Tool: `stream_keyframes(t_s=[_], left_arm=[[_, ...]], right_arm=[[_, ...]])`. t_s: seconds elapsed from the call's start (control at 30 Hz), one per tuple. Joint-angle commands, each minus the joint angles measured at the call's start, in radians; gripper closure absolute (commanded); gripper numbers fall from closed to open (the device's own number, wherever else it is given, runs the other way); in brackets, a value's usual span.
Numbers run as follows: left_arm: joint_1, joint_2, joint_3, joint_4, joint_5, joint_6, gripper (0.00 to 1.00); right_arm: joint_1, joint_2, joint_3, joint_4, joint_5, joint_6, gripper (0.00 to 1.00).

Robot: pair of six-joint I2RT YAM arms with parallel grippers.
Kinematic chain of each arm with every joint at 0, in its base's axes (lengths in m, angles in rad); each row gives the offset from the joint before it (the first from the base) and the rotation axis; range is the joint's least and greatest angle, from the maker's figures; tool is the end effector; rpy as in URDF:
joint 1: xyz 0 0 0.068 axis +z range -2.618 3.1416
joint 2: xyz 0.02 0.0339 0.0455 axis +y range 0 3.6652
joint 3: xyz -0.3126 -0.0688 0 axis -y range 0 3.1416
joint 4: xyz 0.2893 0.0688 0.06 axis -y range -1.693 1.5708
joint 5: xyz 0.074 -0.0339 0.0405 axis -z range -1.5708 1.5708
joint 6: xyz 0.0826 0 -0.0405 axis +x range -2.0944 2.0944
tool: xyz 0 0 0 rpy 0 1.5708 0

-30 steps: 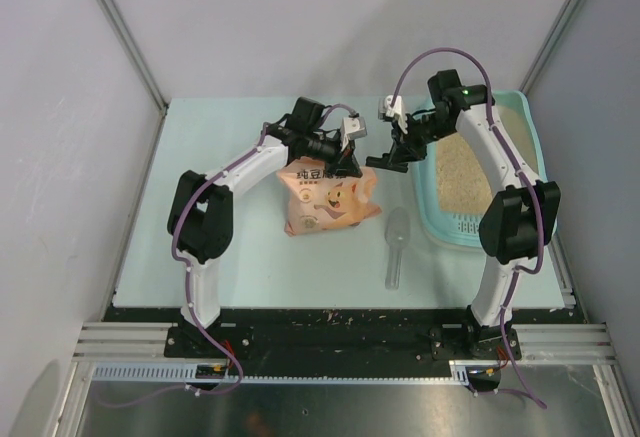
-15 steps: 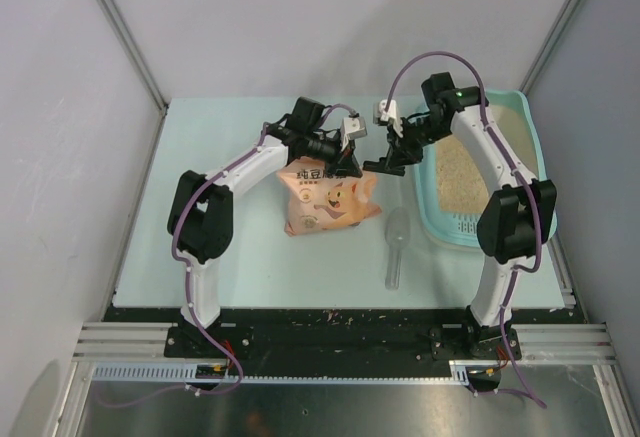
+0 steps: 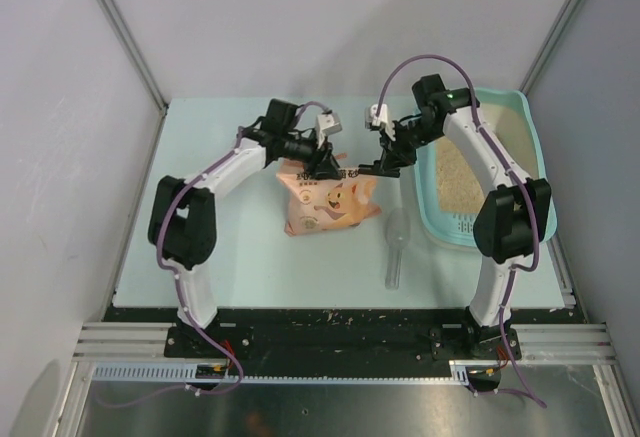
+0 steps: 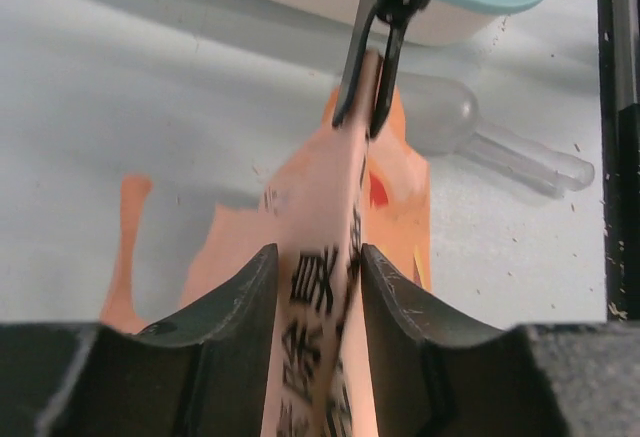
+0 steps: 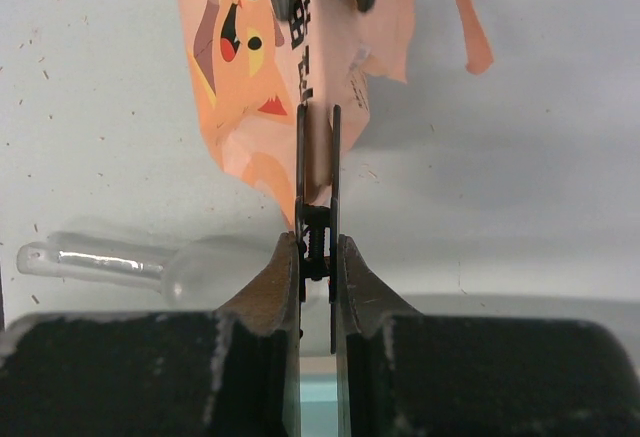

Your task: Fill the litter box with clean litter

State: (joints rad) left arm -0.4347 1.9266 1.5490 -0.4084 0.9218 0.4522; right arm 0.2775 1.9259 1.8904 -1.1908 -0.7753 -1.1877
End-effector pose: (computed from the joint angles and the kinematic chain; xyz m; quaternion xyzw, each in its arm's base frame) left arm 0.4326 -0.2734 0.2680 0.5087 0.6746 -0.4079 0.3461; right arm 0.4312 0.1829 0.3311 -0.6582 0.6348 0.2648 0.3062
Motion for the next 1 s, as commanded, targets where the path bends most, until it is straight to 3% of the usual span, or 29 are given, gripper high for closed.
stream_keyframes(t_s=[0.0, 0.07, 0.3, 0.37, 0.47, 0.6, 0.97], left_arm=[[0.030, -0.133, -0.099, 0.008, 0.048, -0.003, 0.60], [0.033, -0.152, -0.141, 0.008, 0.045, 0.003, 0.64], [0.031, -0.130, -0.109, 0.006, 0.069, -0.015, 0.98], [0.028, -0.126, -0.089, 0.008, 0.071, -0.014, 1.00], [0.028, -0.124, -0.075, 0.008, 0.057, -0.006, 0.99], [0.036, -0.149, -0.093, 0.006, 0.032, -0.004, 0.75], [0.065, -0.230, -0.201, 0.008, 0.000, 0.008, 0.73]], right_arm=[[0.029, -0.013, 0.003, 0.014, 0.005, -0.021, 1.00], [0.046, -0.015, 0.003, 0.022, 0.014, -0.020, 1.00], [0.101, -0.004, 0.010, 0.034, 0.044, -0.023, 1.00], [0.112, 0.004, 0.015, 0.034, 0.057, -0.023, 1.00], [0.126, 0.007, 0.013, 0.027, 0.057, -0.021, 1.00], [0.146, 0.012, 0.007, 0.034, 0.054, -0.013, 1.00], [0.192, 0.018, -0.010, 0.069, 0.042, 0.007, 1.00]])
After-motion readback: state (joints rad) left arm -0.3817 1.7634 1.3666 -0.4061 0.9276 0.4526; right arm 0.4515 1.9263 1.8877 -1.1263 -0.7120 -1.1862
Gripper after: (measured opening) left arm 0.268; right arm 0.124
